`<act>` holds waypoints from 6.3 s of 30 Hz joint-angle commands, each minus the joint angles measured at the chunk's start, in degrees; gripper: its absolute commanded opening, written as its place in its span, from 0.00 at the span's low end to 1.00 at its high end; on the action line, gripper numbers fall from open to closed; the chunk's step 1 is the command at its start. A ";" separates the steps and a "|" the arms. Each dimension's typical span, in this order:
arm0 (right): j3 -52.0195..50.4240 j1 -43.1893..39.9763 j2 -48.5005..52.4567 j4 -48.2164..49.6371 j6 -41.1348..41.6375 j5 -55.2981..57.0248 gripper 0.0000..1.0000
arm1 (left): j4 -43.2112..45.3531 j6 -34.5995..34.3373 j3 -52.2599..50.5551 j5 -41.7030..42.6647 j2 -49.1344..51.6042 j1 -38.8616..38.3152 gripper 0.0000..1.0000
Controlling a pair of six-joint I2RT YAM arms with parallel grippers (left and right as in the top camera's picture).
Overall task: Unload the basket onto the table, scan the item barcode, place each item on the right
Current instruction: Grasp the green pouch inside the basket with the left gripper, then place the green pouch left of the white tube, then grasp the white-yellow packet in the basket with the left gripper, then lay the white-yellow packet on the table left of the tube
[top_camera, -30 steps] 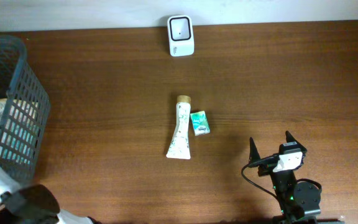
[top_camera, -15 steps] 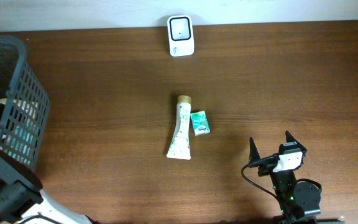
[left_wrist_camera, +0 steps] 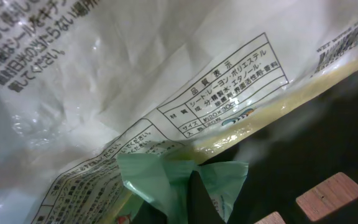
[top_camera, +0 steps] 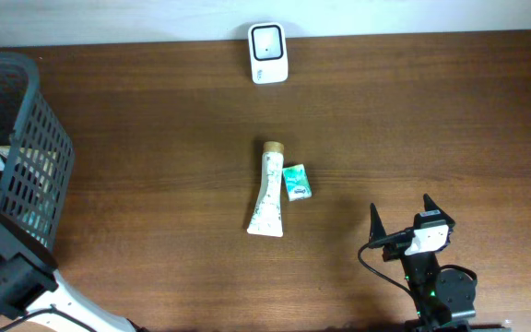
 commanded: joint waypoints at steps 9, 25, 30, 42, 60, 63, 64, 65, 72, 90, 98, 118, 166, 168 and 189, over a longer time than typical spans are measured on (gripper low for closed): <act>-0.42 0.44 -0.39 0.13 0.46 -0.57 0.98 | -20.37 -0.24 31.41 4.98 1.27 0.15 0.00; -0.42 0.44 -0.39 0.13 0.46 -0.55 0.98 | -32.61 -2.32 59.87 11.80 -14.97 -20.68 0.00; -0.42 0.44 -0.39 0.13 0.46 -0.57 0.98 | -36.89 -2.32 52.81 6.82 -13.92 -37.31 0.00; -0.42 0.44 -0.39 0.13 0.46 -0.57 0.98 | 3.48 -17.62 -3.78 6.82 -13.86 -58.10 0.00; -0.42 0.44 -0.39 0.13 0.46 -0.57 0.98 | 10.05 -12.15 2.84 0.92 -21.20 -54.45 0.99; -0.42 0.44 -0.39 0.13 0.46 -0.57 0.98 | 4.02 -7.80 14.29 -4.09 -23.15 -49.68 0.99; -0.42 0.44 -0.39 0.13 0.46 -0.57 0.98 | 1.70 -7.76 18.51 -7.50 -23.78 -47.06 0.99; -0.42 0.44 -0.39 0.13 0.46 -0.55 0.98 | 0.15 -7.45 21.53 -10.58 -24.17 -44.44 0.99; -0.42 0.44 -0.39 0.13 0.46 -0.57 0.98 | -0.11 -5.73 24.35 -27.65 -24.00 -25.22 0.99; -0.42 0.44 -0.39 0.13 0.46 -0.55 0.98 | 3.45 -1.38 6.01 -18.43 -10.01 0.39 0.95; -0.42 0.44 -0.39 0.13 0.46 -0.57 0.99 | 10.95 6.10 -0.31 -14.93 -7.13 1.66 1.00; -0.42 0.44 -0.39 0.13 0.46 -0.57 0.98 | 9.62 6.10 -0.63 -8.37 3.08 2.14 0.44; -0.42 0.44 -0.39 0.13 0.46 -0.55 0.98 | 16.68 -18.10 -31.87 2.64 -39.56 -41.00 0.00; -0.42 0.44 -0.39 0.13 0.46 -0.57 0.98 | 20.68 -21.24 -36.22 -0.28 -39.56 -41.03 0.00; -0.42 0.44 -0.39 0.13 0.46 -0.57 0.98 | 27.06 -30.21 -42.29 0.48 -35.12 -58.38 0.42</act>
